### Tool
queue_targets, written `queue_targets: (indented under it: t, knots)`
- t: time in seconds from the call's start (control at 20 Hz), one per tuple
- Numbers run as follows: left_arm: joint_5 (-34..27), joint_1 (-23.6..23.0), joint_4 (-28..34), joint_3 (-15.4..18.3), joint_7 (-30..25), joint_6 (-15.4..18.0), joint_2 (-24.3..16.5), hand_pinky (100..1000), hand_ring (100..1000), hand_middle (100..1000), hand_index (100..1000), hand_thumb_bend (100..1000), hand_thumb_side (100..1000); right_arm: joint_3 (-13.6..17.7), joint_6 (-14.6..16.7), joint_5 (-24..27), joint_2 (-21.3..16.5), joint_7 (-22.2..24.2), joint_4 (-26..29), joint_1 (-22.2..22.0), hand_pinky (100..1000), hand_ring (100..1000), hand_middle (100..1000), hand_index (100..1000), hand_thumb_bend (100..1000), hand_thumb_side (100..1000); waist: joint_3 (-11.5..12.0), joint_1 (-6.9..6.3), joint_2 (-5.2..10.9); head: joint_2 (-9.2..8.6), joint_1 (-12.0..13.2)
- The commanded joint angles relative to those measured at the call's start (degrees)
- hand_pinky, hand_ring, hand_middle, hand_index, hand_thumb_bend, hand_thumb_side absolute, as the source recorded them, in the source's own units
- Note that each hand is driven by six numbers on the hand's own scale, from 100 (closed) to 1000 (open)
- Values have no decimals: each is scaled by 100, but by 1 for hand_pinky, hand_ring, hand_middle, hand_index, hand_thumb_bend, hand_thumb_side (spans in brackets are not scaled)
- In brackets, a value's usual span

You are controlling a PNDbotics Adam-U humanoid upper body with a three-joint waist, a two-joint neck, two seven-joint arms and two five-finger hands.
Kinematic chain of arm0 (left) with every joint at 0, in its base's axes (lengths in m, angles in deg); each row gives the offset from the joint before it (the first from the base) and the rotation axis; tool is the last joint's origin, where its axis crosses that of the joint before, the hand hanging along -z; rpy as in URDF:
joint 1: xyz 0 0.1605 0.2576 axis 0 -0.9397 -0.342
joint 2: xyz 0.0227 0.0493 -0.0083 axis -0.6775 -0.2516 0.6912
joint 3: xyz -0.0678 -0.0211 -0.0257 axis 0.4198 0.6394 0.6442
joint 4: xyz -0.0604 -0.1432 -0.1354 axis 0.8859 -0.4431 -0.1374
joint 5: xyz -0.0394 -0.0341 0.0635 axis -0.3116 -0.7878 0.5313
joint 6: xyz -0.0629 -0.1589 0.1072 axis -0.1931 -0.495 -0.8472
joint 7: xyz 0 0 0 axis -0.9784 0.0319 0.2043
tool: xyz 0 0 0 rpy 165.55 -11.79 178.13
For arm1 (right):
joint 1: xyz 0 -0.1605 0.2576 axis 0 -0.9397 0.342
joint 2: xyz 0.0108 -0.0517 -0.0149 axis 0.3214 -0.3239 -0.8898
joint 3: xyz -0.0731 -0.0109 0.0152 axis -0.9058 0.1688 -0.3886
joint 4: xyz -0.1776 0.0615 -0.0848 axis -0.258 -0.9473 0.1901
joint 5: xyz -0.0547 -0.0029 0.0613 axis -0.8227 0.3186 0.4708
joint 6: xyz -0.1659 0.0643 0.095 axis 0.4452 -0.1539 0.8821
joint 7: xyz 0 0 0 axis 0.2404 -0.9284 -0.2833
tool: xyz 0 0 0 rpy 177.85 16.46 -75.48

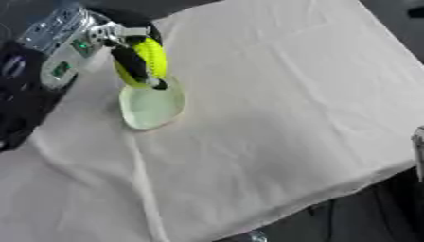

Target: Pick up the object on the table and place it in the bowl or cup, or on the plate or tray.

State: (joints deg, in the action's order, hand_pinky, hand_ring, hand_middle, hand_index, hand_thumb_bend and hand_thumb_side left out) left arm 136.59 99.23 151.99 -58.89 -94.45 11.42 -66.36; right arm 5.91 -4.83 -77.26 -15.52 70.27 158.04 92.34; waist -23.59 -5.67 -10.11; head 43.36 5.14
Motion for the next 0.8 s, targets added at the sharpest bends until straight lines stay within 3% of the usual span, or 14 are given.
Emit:
queue_targets:
  t: [0.05,0.6,0.7,0.75,0.8]
  knots:
    - [-20,72,-13,21,49,30,-20,100,459,863,642,570,593,3,-10,21,-24,7,92,109,625,751,782,942,100,1000,-28,38,54,-19,41]
    - [-37,38,-129,-26,113,93,23,100,495,891,652,562,636,-7,-22,39,4,30,95,133,625,751,781,944,100,1000,-41,30,22,14,35]
    - [-30,33,-142,-31,69,111,20,192,534,918,667,578,658,-6,-24,42,6,33,93,131,625,751,782,944,100,1000,-39,31,28,20,35]
    - [-31,31,-148,-33,35,124,20,319,601,964,705,634,694,-6,-24,43,6,34,93,130,625,751,782,944,100,1000,-38,32,30,21,35]
    - [-41,30,-158,-37,-19,143,20,319,601,964,705,634,694,-5,-24,45,6,35,93,129,625,751,782,944,100,1000,-36,33,33,23,35]
